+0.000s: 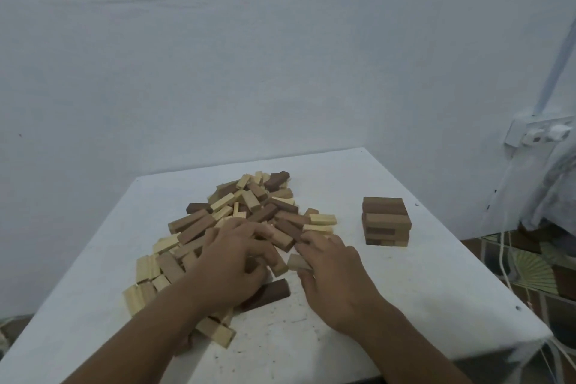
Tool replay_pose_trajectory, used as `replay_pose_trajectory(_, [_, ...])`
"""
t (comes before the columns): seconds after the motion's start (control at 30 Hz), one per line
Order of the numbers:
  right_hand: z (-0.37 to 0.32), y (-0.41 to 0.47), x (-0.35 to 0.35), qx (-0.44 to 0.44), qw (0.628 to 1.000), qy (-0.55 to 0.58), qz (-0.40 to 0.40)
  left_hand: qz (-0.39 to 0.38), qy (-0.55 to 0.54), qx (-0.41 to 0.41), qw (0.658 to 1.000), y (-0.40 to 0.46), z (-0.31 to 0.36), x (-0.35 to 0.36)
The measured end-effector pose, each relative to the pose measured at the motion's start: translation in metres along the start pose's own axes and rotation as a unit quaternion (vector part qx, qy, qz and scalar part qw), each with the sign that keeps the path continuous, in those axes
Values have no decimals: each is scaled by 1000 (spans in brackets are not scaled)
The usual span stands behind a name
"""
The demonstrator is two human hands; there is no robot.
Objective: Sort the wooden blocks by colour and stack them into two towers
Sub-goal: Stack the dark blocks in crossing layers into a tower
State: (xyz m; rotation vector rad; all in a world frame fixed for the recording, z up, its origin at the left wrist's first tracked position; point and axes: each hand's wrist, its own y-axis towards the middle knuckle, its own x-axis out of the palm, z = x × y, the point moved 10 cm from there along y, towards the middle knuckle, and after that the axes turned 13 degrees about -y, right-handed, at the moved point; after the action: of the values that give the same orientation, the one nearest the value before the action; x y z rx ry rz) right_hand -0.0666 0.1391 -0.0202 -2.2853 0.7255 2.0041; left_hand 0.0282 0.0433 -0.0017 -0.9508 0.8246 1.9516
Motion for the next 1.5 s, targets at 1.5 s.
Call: replay_pose_trajectory(1.5, [94,-60,-31,61,972,204,-100,-44,-200,52,977,12,91,72])
